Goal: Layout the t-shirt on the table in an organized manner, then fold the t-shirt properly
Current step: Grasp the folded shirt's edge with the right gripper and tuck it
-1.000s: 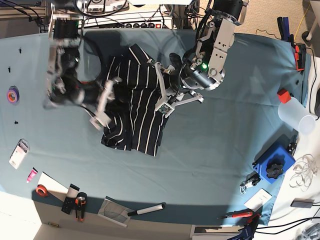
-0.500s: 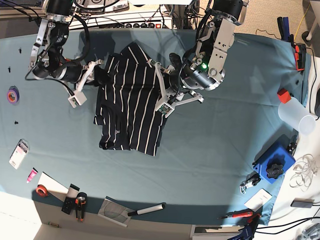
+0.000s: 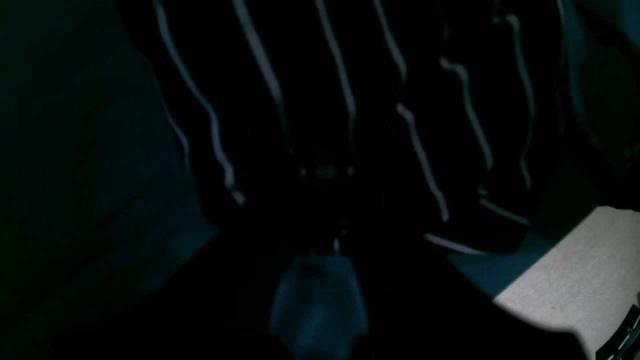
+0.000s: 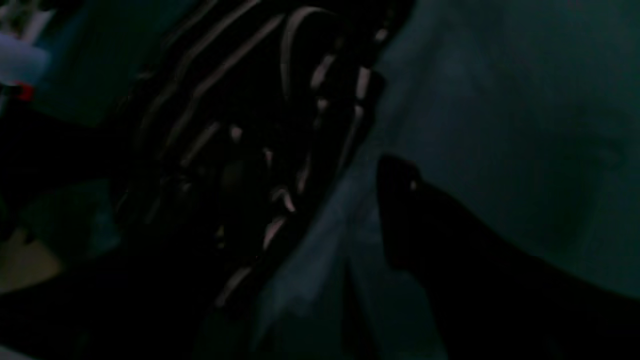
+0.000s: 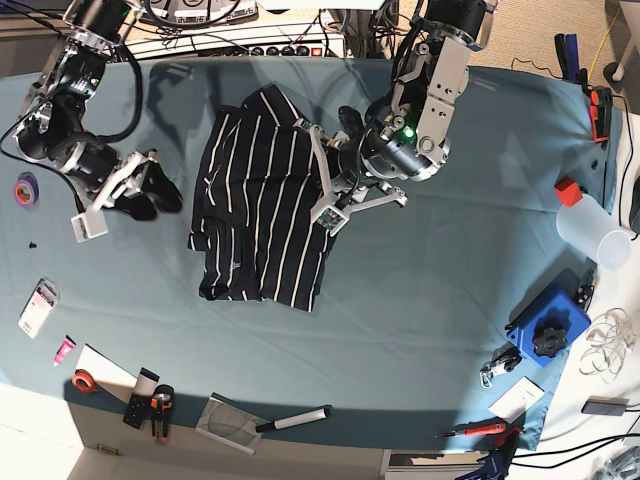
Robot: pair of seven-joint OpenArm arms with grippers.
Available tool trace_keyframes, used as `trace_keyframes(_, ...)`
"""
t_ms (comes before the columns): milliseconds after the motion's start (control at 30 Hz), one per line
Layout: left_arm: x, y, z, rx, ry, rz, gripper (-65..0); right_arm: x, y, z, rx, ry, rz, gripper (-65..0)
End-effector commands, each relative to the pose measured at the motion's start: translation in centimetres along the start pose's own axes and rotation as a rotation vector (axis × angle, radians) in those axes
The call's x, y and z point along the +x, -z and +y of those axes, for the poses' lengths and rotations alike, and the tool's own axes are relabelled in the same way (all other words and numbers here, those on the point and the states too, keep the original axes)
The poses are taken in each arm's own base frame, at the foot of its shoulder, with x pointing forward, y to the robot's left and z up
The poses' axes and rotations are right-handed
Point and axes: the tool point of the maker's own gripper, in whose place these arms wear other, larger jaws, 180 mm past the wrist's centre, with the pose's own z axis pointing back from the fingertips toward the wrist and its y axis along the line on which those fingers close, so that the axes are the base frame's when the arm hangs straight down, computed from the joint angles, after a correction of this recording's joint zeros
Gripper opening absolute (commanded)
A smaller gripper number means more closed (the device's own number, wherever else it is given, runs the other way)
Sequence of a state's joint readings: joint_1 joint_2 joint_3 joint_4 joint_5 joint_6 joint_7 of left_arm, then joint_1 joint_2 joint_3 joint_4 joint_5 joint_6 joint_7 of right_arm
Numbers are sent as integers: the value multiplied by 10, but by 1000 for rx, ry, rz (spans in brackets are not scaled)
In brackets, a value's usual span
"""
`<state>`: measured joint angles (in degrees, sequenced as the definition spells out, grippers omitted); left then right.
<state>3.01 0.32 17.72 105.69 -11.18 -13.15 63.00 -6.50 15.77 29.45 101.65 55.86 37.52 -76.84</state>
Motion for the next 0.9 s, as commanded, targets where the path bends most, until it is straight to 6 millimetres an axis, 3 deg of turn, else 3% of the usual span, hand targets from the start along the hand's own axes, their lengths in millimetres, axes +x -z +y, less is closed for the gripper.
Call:
trace_keyframes(0, 16, -3, -2, -7, 10, -52, -650, 14, -1, -5, -19, 23, -59, -304)
trace_keyframes(133, 16, -3, -2, -7, 10, -51, -650, -6, 17, -13, -12, 182, -65, -304)
trace_keyframes(300, 16, -3, -2, -7, 10, -51, -650, -33, 36, 15, 219, 308, -39, -304)
trace_keyframes(533, 16, -3, -2, -7, 10, -52, -650, -52, 55, 40, 346, 365, 1, -304)
trace_keyframes(667, 16, -3, -2, -7, 10, -52, -650, -43, 66, 66, 435, 354, -3, -304)
trace_keyframes(867, 16, -3, -2, -7, 10, -51, -650, -11, 91, 95, 498, 329, -60, -304)
